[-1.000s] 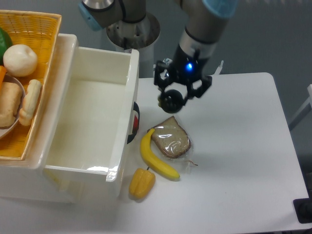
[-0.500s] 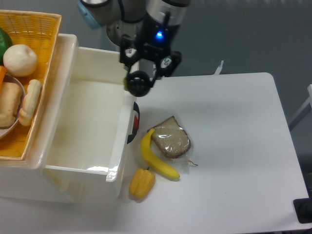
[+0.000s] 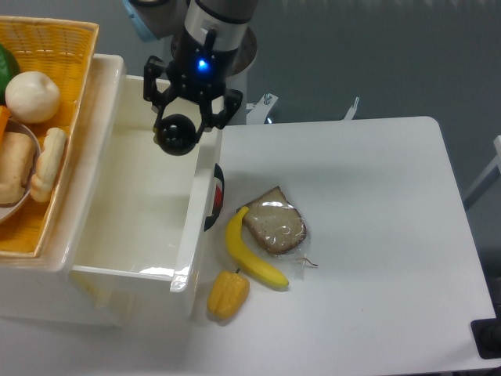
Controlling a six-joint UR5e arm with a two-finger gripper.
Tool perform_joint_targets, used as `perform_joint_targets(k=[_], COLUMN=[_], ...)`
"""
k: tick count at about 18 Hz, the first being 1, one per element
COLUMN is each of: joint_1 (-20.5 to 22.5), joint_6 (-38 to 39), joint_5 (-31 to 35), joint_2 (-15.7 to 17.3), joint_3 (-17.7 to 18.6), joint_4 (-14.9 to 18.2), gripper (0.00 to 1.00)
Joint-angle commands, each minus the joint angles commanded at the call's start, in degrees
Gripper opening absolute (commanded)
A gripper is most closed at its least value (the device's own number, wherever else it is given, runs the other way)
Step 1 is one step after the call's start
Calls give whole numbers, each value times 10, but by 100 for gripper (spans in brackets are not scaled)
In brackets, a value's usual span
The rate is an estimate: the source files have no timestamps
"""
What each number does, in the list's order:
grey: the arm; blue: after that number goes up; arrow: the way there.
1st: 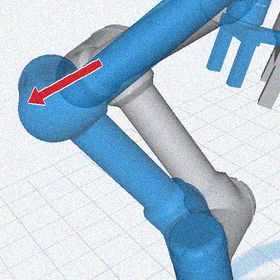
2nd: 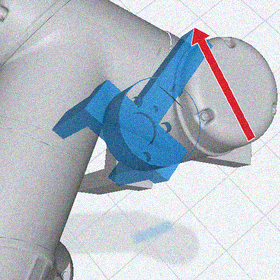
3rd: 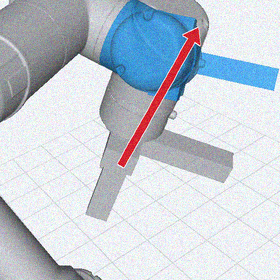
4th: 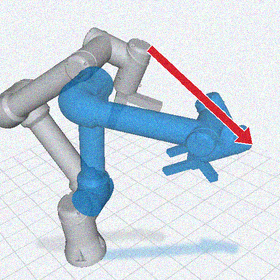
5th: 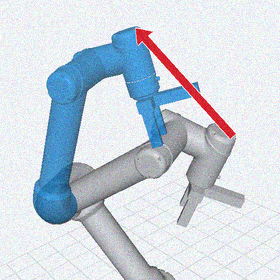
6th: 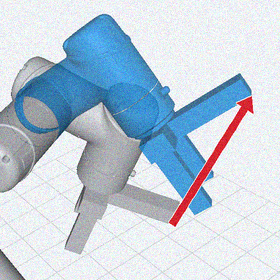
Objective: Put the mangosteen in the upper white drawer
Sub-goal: 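Carry the mangosteen over the open white drawer, then open the gripper to drop the mangosteen into the drawer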
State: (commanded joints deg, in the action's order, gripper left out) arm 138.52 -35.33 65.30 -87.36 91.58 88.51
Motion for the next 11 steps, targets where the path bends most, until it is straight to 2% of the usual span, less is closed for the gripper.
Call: perform_joint_targets(k=[2,8,11], joint_1=[-1,7,27], joint_6=[0,-2,0], joint_5=[0,3,59], joint_2=[1,1,1], joint_3=[0,-7,-9], joint_4=[-1,-13,-25], gripper=[100,100,100])
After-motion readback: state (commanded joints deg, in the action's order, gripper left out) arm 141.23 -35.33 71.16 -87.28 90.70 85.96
